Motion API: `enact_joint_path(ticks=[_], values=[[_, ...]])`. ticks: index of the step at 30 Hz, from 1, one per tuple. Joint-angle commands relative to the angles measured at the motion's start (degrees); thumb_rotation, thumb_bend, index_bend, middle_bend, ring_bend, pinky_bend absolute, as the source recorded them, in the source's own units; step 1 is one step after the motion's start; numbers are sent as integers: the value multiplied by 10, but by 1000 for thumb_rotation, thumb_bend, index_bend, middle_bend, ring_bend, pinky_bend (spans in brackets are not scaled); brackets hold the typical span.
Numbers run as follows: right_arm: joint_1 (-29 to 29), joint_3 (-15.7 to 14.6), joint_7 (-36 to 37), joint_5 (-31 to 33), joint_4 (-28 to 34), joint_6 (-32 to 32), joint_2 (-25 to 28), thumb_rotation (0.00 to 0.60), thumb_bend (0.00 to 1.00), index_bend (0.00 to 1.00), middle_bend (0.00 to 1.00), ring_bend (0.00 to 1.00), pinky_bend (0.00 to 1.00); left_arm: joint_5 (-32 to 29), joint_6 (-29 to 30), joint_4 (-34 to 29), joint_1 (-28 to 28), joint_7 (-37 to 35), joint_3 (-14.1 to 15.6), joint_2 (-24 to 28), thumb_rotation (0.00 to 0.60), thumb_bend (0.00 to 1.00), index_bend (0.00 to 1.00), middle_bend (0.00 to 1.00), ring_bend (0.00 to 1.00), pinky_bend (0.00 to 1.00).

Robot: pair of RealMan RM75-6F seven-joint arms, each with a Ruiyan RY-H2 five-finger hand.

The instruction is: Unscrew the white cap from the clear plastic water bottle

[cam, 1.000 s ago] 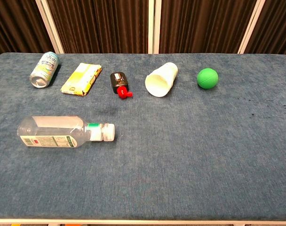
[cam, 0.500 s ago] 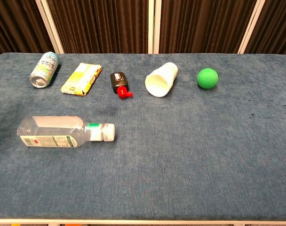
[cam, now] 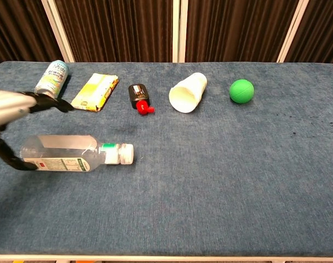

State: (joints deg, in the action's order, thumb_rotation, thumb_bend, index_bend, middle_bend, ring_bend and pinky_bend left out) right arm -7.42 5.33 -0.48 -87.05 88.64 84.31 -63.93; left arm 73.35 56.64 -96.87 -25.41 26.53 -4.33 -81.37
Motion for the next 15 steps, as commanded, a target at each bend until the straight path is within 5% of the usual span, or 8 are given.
enact_joint_path(ticks=[1,10,15], values=[[0,-2,3,1,-3,-2,-2,600,40,0,40,0,0,-34,-17,15,-20,25,-6,-31,600,0,151,155,106,106],[3,-5,10,6,-12,-3,-8,600,40,0,41,0,0,-93,-5,62,-35,62,-7,-78,600,17,272,282,240,244],[1,-7,9,6,-10,-8,-9,600,40,0,52,0,0,-58,28,83,-28,19,-6,-86,600,200,469,460,398,474]])
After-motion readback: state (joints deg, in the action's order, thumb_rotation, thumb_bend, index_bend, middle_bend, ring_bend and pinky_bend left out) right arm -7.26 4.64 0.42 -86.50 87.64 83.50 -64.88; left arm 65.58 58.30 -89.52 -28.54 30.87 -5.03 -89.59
